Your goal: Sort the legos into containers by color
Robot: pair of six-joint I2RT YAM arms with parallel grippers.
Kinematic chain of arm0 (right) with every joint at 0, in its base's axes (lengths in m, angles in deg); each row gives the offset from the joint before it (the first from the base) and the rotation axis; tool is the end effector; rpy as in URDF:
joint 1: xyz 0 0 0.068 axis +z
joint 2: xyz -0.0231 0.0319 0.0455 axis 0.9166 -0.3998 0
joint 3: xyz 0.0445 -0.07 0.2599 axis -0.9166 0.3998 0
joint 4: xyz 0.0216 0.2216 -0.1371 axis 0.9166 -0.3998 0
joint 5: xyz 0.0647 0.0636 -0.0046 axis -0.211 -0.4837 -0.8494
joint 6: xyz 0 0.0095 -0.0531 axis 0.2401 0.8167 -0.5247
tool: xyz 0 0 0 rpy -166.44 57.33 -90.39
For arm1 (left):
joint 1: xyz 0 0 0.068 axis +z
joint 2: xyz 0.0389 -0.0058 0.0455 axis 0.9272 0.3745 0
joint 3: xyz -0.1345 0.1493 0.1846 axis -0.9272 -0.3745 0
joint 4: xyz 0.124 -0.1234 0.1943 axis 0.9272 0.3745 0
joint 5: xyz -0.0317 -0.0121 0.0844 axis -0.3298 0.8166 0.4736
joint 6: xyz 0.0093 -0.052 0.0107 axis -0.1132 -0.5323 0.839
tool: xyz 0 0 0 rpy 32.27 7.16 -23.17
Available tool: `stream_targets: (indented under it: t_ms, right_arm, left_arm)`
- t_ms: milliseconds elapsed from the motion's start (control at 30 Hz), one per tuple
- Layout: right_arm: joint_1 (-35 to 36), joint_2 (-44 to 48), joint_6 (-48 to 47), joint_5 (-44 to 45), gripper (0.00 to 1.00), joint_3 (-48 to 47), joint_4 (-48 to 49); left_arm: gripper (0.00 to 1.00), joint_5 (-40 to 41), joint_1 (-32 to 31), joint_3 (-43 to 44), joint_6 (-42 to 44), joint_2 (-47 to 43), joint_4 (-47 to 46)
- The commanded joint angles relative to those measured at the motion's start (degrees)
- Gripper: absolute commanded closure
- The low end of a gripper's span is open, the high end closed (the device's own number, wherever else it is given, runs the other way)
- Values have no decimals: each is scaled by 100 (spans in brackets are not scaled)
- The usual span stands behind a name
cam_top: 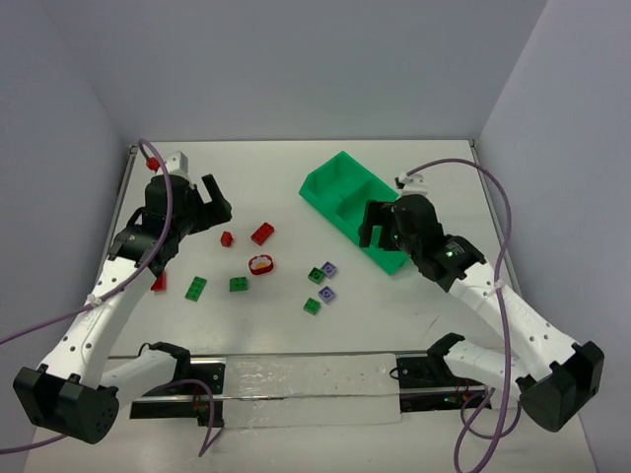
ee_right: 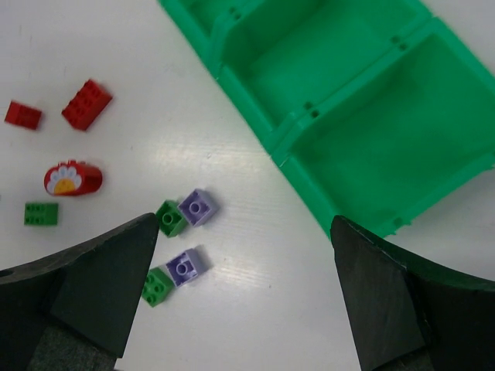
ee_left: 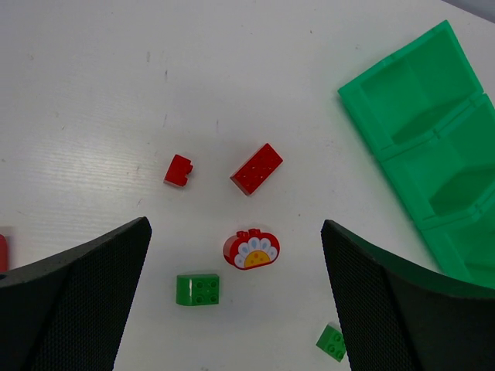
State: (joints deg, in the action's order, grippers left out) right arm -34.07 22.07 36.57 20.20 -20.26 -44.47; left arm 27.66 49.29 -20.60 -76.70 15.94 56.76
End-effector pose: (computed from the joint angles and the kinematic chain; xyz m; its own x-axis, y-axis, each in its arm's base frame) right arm 0.1889 0.1095 0.3175 -0.5738 0.1077 -0.8119 -0.1242 0.9684 0.2163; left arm 0.2170 -0.0671 0.3461 -0.5187 -0.3355 -0.7864 -0.0898 0.9361 -0.3401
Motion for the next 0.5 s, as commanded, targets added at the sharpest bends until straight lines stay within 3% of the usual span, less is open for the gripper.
stream_targets:
  t_ms: [0, 467]
  right_arm:
    - [478, -511, -37, -52, 1, 30, 236]
    - [1518, -2163, 60, -467, 14, 107, 905]
  left_arm:
    - [1, 111, -61, 260, -167, 58, 54]
    - [1, 64, -132, 70, -242, 34, -199]
